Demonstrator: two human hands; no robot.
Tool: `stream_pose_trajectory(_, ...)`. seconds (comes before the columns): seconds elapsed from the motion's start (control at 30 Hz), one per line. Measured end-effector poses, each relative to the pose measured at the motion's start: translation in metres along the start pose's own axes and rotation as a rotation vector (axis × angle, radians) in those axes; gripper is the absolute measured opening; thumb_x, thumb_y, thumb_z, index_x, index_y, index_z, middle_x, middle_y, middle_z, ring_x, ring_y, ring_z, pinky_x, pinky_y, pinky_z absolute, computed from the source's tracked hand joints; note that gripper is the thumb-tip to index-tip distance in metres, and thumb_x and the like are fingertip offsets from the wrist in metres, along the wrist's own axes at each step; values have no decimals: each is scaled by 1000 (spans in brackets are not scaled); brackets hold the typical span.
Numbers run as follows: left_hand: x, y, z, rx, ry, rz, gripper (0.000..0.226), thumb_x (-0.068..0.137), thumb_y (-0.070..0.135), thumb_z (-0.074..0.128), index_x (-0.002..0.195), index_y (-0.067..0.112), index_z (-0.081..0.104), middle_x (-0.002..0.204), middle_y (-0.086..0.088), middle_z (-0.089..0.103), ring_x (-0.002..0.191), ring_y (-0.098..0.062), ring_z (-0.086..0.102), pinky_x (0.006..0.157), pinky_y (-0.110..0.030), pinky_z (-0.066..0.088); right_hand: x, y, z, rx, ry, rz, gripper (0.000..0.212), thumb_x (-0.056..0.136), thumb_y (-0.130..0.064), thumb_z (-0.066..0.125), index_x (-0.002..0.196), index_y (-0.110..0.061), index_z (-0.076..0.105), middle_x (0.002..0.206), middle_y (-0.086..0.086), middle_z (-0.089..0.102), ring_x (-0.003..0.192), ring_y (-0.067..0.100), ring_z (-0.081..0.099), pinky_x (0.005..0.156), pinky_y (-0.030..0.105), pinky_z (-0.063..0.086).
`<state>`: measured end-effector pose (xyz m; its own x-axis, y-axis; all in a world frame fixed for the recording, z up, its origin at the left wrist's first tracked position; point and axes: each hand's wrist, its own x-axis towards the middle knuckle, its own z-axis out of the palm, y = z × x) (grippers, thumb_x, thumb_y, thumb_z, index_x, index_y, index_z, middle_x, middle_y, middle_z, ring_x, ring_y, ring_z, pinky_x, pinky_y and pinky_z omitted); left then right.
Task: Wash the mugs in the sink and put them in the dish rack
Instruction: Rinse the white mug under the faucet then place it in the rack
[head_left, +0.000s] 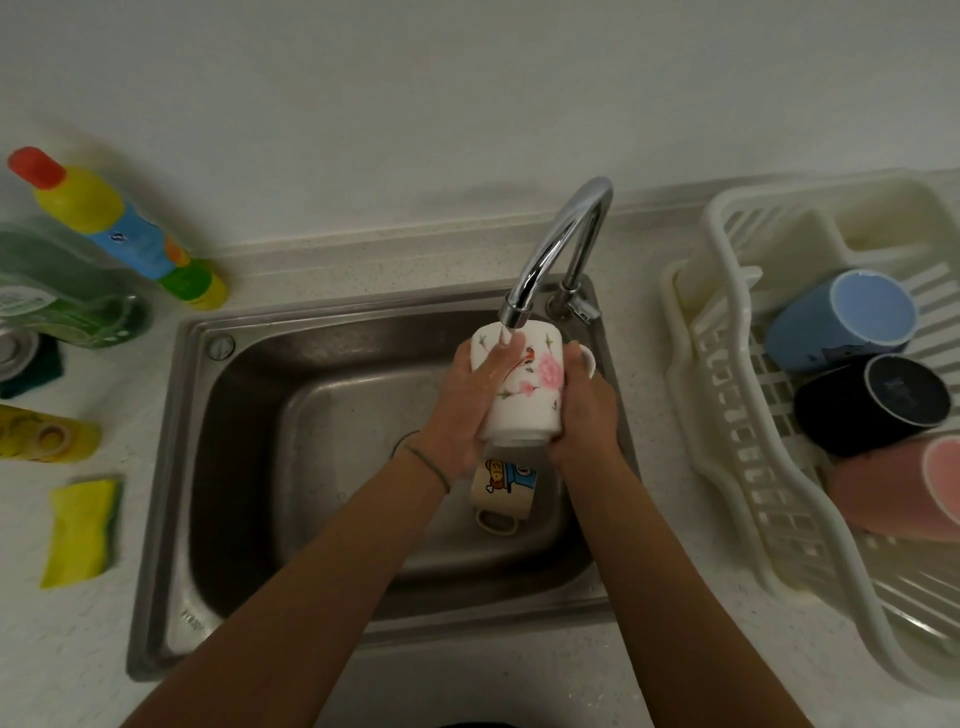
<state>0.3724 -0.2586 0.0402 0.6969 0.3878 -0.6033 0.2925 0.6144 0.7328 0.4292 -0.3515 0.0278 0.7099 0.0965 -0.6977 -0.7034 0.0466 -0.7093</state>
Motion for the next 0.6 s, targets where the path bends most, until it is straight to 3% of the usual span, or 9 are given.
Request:
stream_pose_trajectory(0.1,0,-4,-4,-21,39,56,52,88,36,77,131,17,54,120,-14,72,100,-33,75,80,-50,63,4,8,0,-297,129,-373,44,97,-41,56,140,-34,49,135,0,56,113,21,65,87,45,60)
stream_pose_trajectory(0.17,1,-2,-3,34,96,130,45,91,31,75,128,16,55,117,-12,72,94,-27,76,72,-41,64,3,9,-1,-459,159,-553,42,97,-34,55,138,-37,50,138,-5,45,116,14,60,89,38,59)
stream_pose_trajectory(0.23,5,0,-4,133,136,211,44,92,31,75,128,15,55,117,-10,70,94,-23,74,71,-36,63,-3,11,-1,-508,91,-643,30,102,-25,51,131,-29,59,129,-3,51,102,1,61,81,21,58)
stream_pose_trajectory(0.3,7,2,-5,202,160,260,46,92,32,74,128,14,54,117,-8,68,96,-20,71,70,-29,62,-11,15,1,-477,-10,-622,31,106,-28,46,134,-26,58,121,-2,56,92,-5,62,71,13,55)
stream_pose_trajectory(0.37,8,5,-6,270,161,288,50,89,37,76,129,15,53,117,-5,66,98,-18,70,70,-24,59,-14,16,6,-468,-92,-560,39,106,-40,43,145,-33,47,123,-4,57,94,-1,63,71,18,57)
stream_pose_trajectory(0.47,8,4,-6,359,119,296,50,91,42,72,130,19,51,117,1,64,102,-17,68,71,-21,59,-16,15,10,-405,-179,-454,47,107,-48,36,153,-42,30,121,-12,59,100,2,64,64,11,52)
stream_pose_trajectory(0.53,7,2,-6,364,119,303,50,93,43,69,133,21,48,118,3,62,103,-16,66,68,-17,56,-16,10,12,-368,-153,-429,46,107,-46,36,152,-37,34,118,-11,59,96,0,62,58,7,49)
stream_pose_trajectory(0.6,4,-1,-6,397,103,363,63,85,48,74,136,24,46,121,5,61,105,-12,66,73,-16,55,-10,6,17,-351,-134,-406,42,107,-45,35,146,-31,45,118,-8,61,96,0,61,61,10,51)
